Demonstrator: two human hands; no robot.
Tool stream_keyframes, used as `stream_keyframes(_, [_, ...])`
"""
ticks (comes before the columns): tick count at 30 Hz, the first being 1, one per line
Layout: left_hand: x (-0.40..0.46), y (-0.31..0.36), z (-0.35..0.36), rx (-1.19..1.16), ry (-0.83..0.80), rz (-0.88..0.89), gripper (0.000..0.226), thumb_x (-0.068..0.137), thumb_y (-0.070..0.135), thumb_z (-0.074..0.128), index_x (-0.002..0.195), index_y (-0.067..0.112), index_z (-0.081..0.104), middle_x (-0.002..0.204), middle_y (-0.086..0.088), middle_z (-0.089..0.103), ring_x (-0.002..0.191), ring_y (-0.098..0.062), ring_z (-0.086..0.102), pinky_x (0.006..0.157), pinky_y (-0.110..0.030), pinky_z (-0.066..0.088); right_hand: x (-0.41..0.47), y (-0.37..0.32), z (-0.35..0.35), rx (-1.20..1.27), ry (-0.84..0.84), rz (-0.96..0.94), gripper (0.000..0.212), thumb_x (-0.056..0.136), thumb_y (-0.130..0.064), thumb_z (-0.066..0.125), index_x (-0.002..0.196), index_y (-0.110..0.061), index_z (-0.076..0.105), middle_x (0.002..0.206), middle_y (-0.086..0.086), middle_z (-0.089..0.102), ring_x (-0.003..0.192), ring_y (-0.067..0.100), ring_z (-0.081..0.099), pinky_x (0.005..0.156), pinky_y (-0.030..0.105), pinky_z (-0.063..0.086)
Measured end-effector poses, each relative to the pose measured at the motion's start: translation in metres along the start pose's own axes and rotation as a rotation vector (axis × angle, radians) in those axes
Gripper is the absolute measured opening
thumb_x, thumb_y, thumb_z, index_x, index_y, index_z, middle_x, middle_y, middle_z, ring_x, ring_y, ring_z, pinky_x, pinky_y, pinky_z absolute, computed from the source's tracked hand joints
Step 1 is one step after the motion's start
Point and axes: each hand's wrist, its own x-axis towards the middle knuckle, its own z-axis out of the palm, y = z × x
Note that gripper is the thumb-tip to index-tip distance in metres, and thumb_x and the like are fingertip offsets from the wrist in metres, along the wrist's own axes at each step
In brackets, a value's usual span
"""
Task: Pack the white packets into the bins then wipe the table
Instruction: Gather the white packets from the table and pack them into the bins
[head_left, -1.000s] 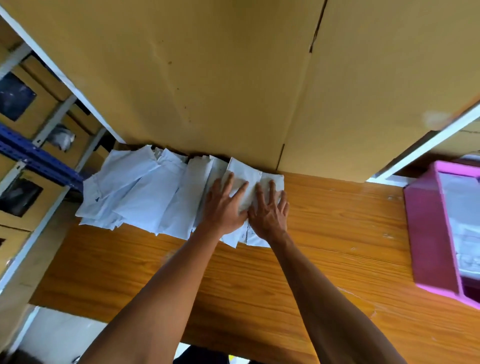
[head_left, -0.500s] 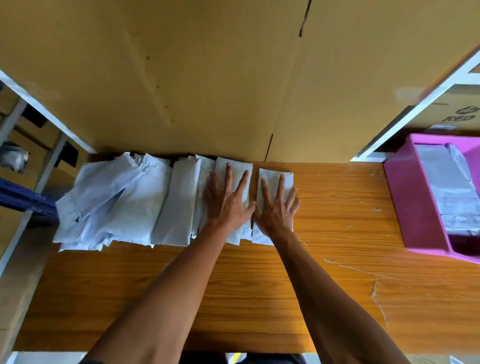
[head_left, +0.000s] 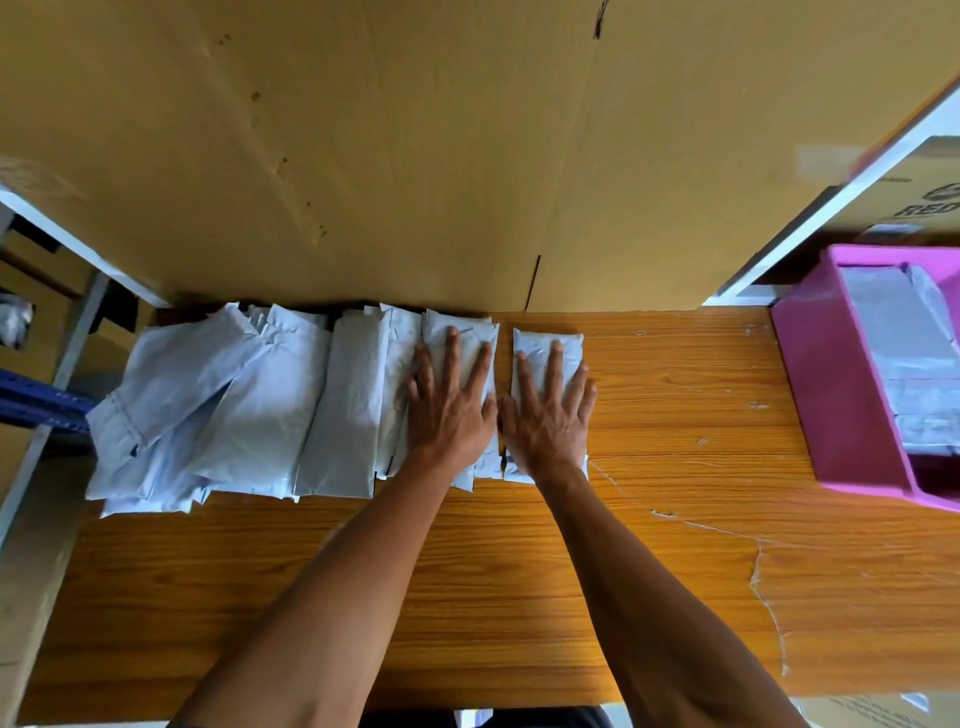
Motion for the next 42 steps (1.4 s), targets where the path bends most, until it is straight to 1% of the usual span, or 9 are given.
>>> stream_keyframes(12, [0.001, -0.001, 0.005, 0.022, 0.015, 0.002, 0.077, 0.105, 0.062, 0.034, 0.167, 0.042, -0.006, 0.176, -0.003, -0.019, 0.160, -0.048, -0.003, 0.122, -0.065, 0.021, 0.002, 0.000, 0.000, -0.028, -0.025, 0.003, 0.071, 0.105, -0.066, 0.008, 0.166, -0.036, -0.013, 0.168, 0.008, -0.036, 0.156, 0.049, -0.018, 0.127, 0.065, 0.001])
stream_keyframes(18, [0.003, 0.000, -0.002, 0.026, -0.050, 0.000, 0.074, 0.106, 0.062, 0.031, 0.167, 0.043, -0.007, 0.175, -0.002, -0.022, 0.160, -0.048, -0.005, 0.122, -0.065, 0.019, 0.003, 0.001, 0.000, 0.002, -0.001, -0.010, 0.069, 0.107, -0.066, 0.014, 0.167, -0.038, -0.003, 0.173, 0.005, -0.027, 0.158, 0.049, -0.011, 0.128, 0.063, 0.003])
stream_keyframes(21, [0.003, 0.004, -0.012, 0.015, -0.096, -0.012, 0.072, 0.107, 0.058, 0.033, 0.167, 0.043, -0.006, 0.175, -0.001, -0.020, 0.160, -0.046, -0.004, 0.122, -0.066, 0.020, 0.002, 0.000, -0.005, 0.021, -0.014, -0.004, 0.067, 0.106, -0.065, 0.018, 0.167, -0.038, 0.011, 0.176, 0.004, -0.010, 0.158, 0.048, 0.004, 0.126, 0.061, 0.014])
stream_keyframes(24, [-0.001, 0.006, -0.021, -0.010, -0.122, -0.024, 0.073, 0.108, 0.054, 0.035, 0.166, 0.044, -0.007, 0.175, 0.002, -0.021, 0.161, -0.043, -0.005, 0.122, -0.066, 0.018, 0.000, -0.006, -0.009, 0.035, 0.015, -0.003, 0.058, 0.108, -0.060, 0.030, 0.161, -0.037, 0.028, 0.176, 0.005, 0.008, 0.150, 0.048, 0.026, 0.112, 0.058, 0.035])
stream_keyframes(29, [-0.008, 0.008, -0.034, -0.043, -0.096, -0.039, 0.076, 0.108, 0.049, 0.041, 0.166, 0.046, -0.009, 0.175, 0.004, -0.022, 0.161, -0.040, -0.006, 0.123, -0.066, 0.017, -0.004, -0.009, -0.020, 0.059, 0.053, -0.058, 0.052, 0.109, -0.056, 0.033, 0.158, -0.038, 0.028, 0.175, 0.008, 0.014, 0.144, 0.049, 0.035, 0.105, 0.058, 0.042])
stream_keyframes(32, [-0.012, 0.010, -0.044, -0.054, -0.079, -0.037, 0.074, 0.109, 0.050, 0.038, 0.166, 0.045, -0.008, 0.175, 0.004, -0.021, 0.161, -0.038, -0.008, 0.124, -0.066, 0.017, -0.007, -0.011, -0.031, 0.053, 0.056, -0.076, 0.054, 0.110, -0.054, 0.034, 0.160, -0.038, 0.028, 0.176, 0.008, 0.011, 0.149, 0.050, 0.030, 0.110, 0.060, 0.040])
stream_keyframes(34, [-0.015, 0.011, -0.049, -0.045, -0.061, -0.029, 0.071, 0.109, 0.051, 0.034, 0.166, 0.045, -0.008, 0.175, 0.003, -0.020, 0.161, -0.038, -0.009, 0.123, -0.065, 0.019, -0.009, -0.011, -0.039, 0.067, 0.042, -0.084, 0.056, 0.110, -0.053, 0.033, 0.163, -0.038, 0.022, 0.177, 0.007, 0.003, 0.156, 0.049, 0.016, 0.116, 0.061, 0.033])
stream_keyframes(37, [-0.021, 0.013, -0.057, 0.006, -0.016, 0.001, 0.074, 0.108, 0.052, 0.036, 0.167, 0.041, -0.006, 0.176, -0.001, -0.014, 0.161, -0.039, -0.003, 0.119, -0.062, 0.030, -0.014, -0.006, -0.054, 0.067, 0.078, -0.104, 0.060, 0.109, -0.038, 0.039, 0.166, -0.036, 0.019, 0.177, 0.007, -0.004, 0.160, 0.046, -0.003, 0.117, 0.061, 0.032])
stream_keyframes(42, [-0.037, 0.029, -0.076, 0.003, 0.020, 0.068, 0.075, 0.107, 0.049, 0.039, 0.168, 0.037, -0.003, 0.177, -0.003, -0.011, 0.161, -0.038, -0.002, 0.119, -0.061, 0.031, -0.028, 0.007, -0.080, 0.045, 0.134, -0.096, 0.068, 0.104, -0.029, 0.044, 0.167, -0.034, 0.018, 0.177, 0.009, -0.003, 0.161, 0.040, -0.007, 0.112, 0.059, 0.039])
